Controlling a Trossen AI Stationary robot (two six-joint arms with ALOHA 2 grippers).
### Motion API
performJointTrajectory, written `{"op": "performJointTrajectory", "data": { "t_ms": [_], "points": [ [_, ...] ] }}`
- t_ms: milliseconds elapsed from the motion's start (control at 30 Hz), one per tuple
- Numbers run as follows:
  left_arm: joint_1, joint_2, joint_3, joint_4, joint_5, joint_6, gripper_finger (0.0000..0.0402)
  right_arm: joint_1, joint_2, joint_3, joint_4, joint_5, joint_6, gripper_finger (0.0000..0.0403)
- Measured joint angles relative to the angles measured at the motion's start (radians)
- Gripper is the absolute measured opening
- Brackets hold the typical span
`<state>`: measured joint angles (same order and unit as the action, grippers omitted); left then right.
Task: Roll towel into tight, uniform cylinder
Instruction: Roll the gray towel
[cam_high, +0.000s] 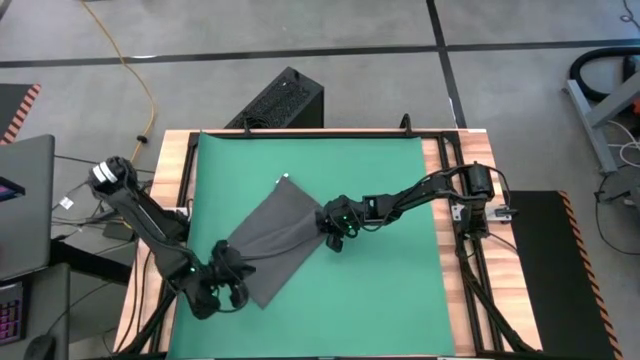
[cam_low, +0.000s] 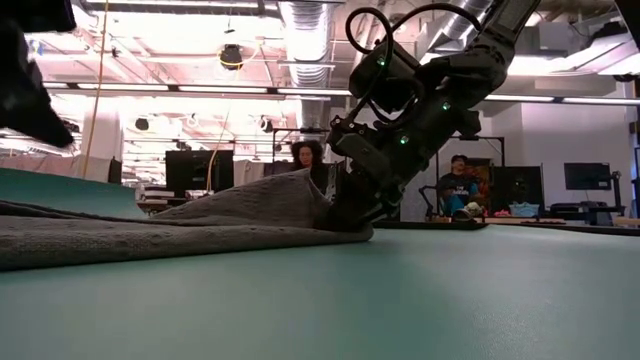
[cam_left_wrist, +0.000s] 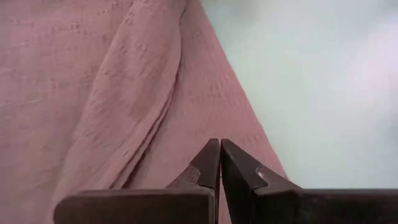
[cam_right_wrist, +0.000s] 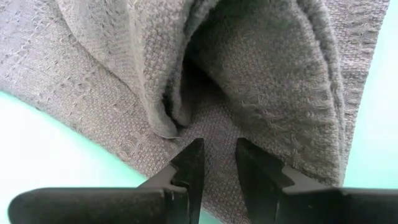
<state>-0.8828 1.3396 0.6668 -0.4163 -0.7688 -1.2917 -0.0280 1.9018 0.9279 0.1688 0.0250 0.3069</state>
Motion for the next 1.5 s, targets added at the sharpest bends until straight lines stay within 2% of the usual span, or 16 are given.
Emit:
{"op": "performJointTrajectory", "data": {
  "t_ms": [333,500,800,900,1033,1233,1500],
  "points": [
    [-0.004,0.196,-0.004,0.289,-0.040,0.189,0.0000,0.000,0.000,0.000,0.000,-0.001,0.025,0.0120],
    [-0.032,0.273,-0.004,0.339,-0.109,0.169,0.0000,0.000,0.000,0.000,0.000,-0.001,0.033,0.0120],
    [0.025,0.439,-0.003,0.358,-0.076,0.072,0.0000,0.000,-0.001,0.000,0.001,-0.009,0.026,0.0120],
    [0.052,0.455,-0.001,0.365,-0.048,0.047,0.0000,-0.001,-0.015,0.002,-0.012,-0.052,0.026,0.0120],
    [0.059,0.450,-0.001,0.365,0.009,0.052,0.0000,0.000,-0.049,0.021,-0.091,-0.059,0.016,0.0120],
    [0.024,0.438,0.024,0.372,0.110,0.040,0.0000,-0.022,-0.102,0.024,-0.109,-0.078,-0.026,0.0120],
    [0.030,0.439,0.038,0.360,0.121,0.102,0.0000,-0.021,-0.213,0.026,-0.151,-0.081,-0.025,0.0120]
  ]
}}
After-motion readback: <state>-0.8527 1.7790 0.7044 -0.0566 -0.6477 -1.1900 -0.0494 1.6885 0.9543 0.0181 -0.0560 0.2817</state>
